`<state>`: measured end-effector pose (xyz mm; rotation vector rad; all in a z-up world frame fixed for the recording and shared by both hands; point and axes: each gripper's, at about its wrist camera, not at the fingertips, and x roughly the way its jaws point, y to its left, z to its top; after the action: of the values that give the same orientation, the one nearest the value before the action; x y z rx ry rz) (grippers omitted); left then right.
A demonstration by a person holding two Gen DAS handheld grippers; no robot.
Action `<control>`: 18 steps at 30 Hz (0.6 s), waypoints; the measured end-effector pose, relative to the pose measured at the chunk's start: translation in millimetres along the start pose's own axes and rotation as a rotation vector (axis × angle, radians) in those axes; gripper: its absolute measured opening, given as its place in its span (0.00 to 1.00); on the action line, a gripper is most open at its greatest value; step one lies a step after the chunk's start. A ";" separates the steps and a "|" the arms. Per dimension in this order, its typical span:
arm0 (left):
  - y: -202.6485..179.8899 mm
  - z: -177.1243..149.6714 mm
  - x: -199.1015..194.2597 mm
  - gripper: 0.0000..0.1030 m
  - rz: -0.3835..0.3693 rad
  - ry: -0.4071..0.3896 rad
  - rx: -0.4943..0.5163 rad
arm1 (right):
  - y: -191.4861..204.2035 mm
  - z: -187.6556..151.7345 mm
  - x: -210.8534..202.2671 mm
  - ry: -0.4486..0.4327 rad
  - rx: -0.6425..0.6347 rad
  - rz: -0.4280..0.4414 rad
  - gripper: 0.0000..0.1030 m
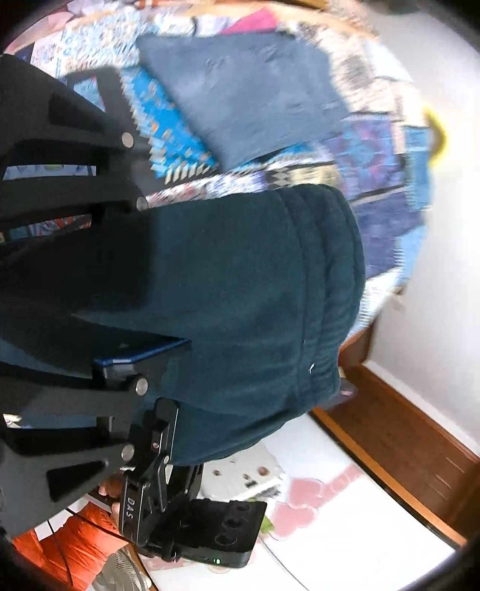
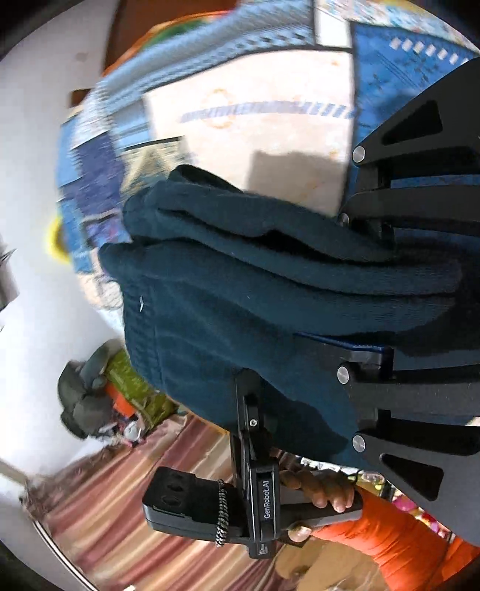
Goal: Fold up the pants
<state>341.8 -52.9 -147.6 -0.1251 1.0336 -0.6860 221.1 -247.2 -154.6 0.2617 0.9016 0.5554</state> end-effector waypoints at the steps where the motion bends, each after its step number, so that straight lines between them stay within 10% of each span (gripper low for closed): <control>1: -1.3 1.1 -13.8 0.41 0.004 -0.035 0.005 | 10.0 8.2 -4.8 -0.024 -0.027 0.005 0.29; 8: -3.9 16.9 -97.3 0.41 0.148 -0.269 0.034 | 65.8 59.3 -1.4 -0.145 -0.167 0.028 0.29; 18: 55.8 38.6 -138.6 0.41 0.266 -0.390 -0.034 | 112.3 121.3 61.8 -0.156 -0.247 0.056 0.29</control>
<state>354.5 62.9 -46.3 -0.1414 0.6700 -0.3816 309.7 -117.9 -73.5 0.1045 0.6683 0.6824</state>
